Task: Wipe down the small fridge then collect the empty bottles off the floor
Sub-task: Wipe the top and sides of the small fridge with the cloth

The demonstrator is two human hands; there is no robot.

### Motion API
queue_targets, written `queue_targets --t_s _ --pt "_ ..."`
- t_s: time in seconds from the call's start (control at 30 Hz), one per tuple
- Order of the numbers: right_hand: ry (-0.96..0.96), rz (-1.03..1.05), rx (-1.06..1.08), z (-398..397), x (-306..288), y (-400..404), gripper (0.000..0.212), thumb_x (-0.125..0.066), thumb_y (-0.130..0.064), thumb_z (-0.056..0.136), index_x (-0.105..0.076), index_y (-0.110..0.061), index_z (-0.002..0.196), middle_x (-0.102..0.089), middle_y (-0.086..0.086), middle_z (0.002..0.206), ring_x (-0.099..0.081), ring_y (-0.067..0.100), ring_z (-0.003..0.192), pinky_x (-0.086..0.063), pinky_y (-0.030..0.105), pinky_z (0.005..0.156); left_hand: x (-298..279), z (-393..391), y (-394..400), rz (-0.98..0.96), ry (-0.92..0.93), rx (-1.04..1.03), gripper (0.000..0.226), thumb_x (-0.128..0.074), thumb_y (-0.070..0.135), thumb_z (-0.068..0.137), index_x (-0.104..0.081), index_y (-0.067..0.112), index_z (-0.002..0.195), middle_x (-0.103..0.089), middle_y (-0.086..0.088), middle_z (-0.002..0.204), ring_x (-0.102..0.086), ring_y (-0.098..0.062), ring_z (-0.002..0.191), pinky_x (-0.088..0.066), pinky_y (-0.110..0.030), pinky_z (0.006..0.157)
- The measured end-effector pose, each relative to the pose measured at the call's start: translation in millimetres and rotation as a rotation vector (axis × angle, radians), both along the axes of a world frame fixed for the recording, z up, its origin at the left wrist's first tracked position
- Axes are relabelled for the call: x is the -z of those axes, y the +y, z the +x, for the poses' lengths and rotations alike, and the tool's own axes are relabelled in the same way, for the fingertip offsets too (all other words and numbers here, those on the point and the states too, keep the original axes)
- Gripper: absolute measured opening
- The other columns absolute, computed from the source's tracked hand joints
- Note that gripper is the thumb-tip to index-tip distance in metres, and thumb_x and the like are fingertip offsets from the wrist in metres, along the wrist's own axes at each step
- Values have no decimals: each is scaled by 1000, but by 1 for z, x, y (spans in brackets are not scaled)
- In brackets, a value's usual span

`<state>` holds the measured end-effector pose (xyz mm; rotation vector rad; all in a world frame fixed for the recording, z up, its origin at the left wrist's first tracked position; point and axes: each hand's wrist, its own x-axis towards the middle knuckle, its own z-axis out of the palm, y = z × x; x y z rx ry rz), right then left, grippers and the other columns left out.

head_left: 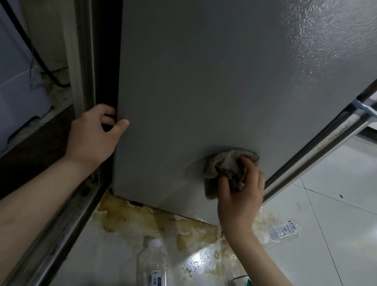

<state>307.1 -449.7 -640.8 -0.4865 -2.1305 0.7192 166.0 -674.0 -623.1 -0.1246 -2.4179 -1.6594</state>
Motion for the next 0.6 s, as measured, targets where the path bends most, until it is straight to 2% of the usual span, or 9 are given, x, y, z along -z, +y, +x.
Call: queue_targets --t_s 0.13,0.2,0.27,0.4,0.5,0.6 --pt "3 -11 -19 0 -1 1 47 -58 -13 74 -56 -6 120 -52 10 112 -36 -6 90 -28 -6 77 -1 1 0 -20 6 -3 27 -64 34 87 -60 18 109 -63 0 94 -61 -22 79 -49 -32 73" --pt "2 -23 -32 1 -3 1 46 -56 -12 75 -56 -6 120 -52 8 112 -36 -6 89 -26 -8 79 -3 1 0 -36 7 -8 28 -64 34 87 -60 18 109 -63 0 95 -61 -22 79 -49 -32 74" --pt "-1 -20 -39 2 -6 1 46 -56 -13 75 -55 -7 121 -51 6 112 -37 -6 89 -28 -6 79 -5 3 0 -51 5 -18 30 -64 34 87 -60 16 111 -62 1 95 -60 -21 81 -47 -31 75" --pt "13 -9 -37 -2 -20 0 46 -56 -16 74 -56 -10 120 -51 3 111 -41 -2 90 -33 8 76 -8 5 1 -60 -15 -22 32 -64 34 87 -60 17 113 -61 2 97 -59 -19 85 -44 -30 75" --pt "38 34 -57 -10 -29 -7 46 -60 -16 74 -57 -11 120 -53 2 108 -43 0 89 -33 5 74 -9 6 1 -63 -18 -18 31 -64 34 87 -60 17 113 -61 3 96 -59 -19 84 -44 -29 75" --pt "42 57 -105 -18 -34 -18 47 -64 -15 73 -57 -12 119 -55 5 109 -50 8 90 -35 11 70 -11 6 1 -70 -15 -19 31 -64 33 87 -60 16 112 -61 2 96 -58 -17 83 -42 -27 74"
